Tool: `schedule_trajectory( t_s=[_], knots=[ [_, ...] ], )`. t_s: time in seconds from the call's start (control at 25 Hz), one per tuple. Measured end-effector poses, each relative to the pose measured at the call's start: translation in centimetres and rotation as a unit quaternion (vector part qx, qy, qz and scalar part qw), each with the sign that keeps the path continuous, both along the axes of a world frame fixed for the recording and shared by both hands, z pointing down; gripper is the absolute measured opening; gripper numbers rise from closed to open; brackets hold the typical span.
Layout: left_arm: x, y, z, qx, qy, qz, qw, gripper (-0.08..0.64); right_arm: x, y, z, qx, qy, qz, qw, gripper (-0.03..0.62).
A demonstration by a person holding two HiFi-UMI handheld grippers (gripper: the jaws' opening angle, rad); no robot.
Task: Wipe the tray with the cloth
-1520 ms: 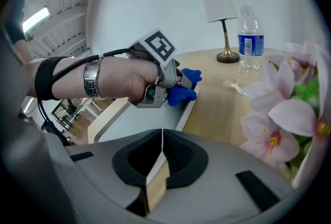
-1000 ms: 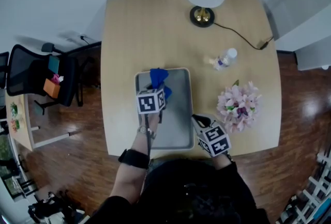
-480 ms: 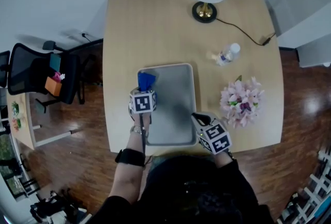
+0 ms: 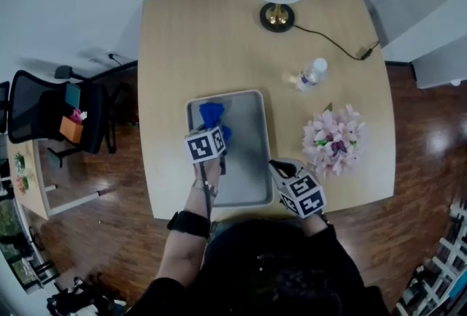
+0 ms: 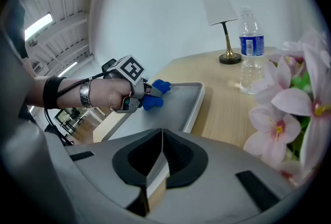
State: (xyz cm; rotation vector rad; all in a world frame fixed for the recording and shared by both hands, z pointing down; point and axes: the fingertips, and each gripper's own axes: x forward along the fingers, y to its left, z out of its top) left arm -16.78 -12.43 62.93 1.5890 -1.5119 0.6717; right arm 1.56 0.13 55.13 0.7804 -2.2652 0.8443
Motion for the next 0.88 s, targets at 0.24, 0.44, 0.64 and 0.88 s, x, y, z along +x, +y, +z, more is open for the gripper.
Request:
schedule_trajectory(
  t_s=[0.24, 0.44, 0.64, 0.88],
  knots=[
    [10.2, -1.4, 0.0, 0.013, 0.049, 0.036, 0.998, 0.117, 1.6, 0.2, -0.1, 0.006, 0.004, 0.017, 1.0, 0.015],
    [12.5, -1.6, 0.0, 0.014, 0.069, 0.043, 0.9966, 0.117, 2.6, 0.7, 0.0, 0.003, 0.006, 0.028, 1.0, 0.015],
    [13.0, -1.3, -0.1, 0.017, 0.067, 0.066, 0.9954, 0.117, 1.8, 1.2, -0.1, -0.003, -0.001, 0.024, 1.0, 0.015],
    [7.0, 1.8, -2.1, 0.035, 0.027, 0.085, 0.9954, 0.115, 0.8, 1.0, -0.7, 0.01, -0.006, 0.019, 1.0, 0.015]
  ],
)
